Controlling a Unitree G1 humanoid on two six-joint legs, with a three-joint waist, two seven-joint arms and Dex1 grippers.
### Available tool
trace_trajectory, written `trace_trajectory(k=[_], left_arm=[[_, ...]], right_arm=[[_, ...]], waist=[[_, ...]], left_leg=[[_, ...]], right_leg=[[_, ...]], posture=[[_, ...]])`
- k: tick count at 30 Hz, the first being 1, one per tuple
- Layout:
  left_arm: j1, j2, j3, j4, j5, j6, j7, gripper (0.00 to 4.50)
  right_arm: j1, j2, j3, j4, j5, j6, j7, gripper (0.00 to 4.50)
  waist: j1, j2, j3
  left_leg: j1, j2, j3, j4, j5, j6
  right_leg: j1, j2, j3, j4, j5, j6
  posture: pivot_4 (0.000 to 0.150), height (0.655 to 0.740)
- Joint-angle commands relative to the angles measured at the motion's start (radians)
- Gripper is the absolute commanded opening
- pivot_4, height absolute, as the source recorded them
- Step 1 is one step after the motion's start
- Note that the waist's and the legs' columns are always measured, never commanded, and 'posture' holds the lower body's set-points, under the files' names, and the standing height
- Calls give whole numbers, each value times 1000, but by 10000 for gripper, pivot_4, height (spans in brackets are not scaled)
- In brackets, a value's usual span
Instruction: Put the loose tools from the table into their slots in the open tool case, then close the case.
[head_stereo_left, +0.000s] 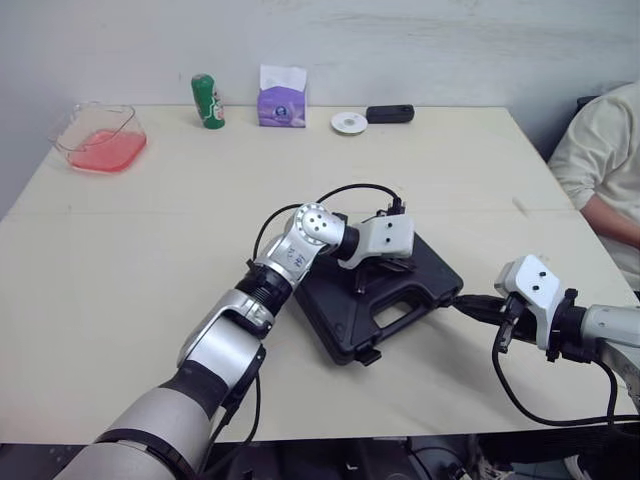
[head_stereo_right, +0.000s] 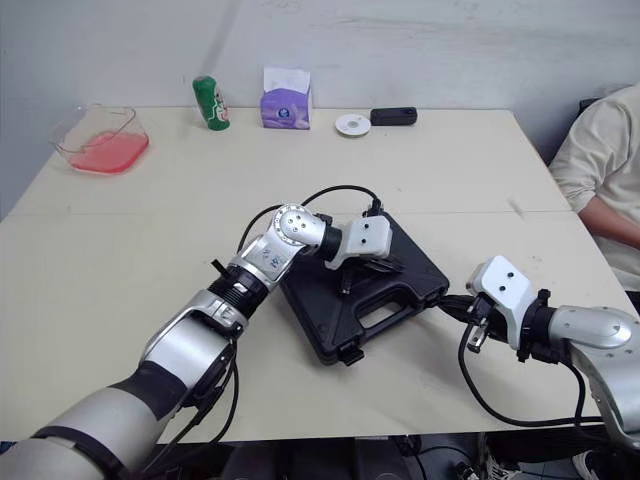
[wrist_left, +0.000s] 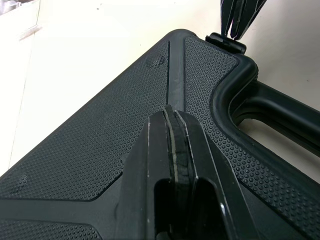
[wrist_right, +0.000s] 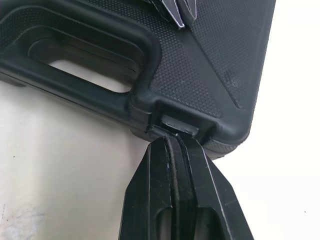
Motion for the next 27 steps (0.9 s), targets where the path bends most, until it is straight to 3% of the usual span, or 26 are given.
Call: trace_trajectory(k=[1,11,17,27], left_arm=[[38,-28,-65,23,38,17,-29,546],[31,-30,-63,37,45,2,-25,546],[24,-35,-66,50,52,-10,-19,546],[47,-22,-115,76,114,-73,-14,546]], right_arm=[[41,-26,-49,-40,18,10,22,0],[65,-27,-62,-17,0,11,12,0],[-43,18,37,25,-22,1,-30,0],[-146,22,59,18,-2,37,-23,0]], waist=[[0,0,0],[0,0,0],[-1,0,0],[-6,0,0]], left_leg=[[0,0,0,0,0,0],[-2,-1,0,0,-1,1],[-2,-1,1,1,-1,2],[0,-1,0,0,-2,1]], right_leg=[[0,0,0,-1,0,0],[0,-1,0,-4,1,2],[0,-1,0,-4,1,3],[0,0,4,-3,2,3]], posture=[[1500,7244],[1500,7244],[1500,7244],[1500,7244]])
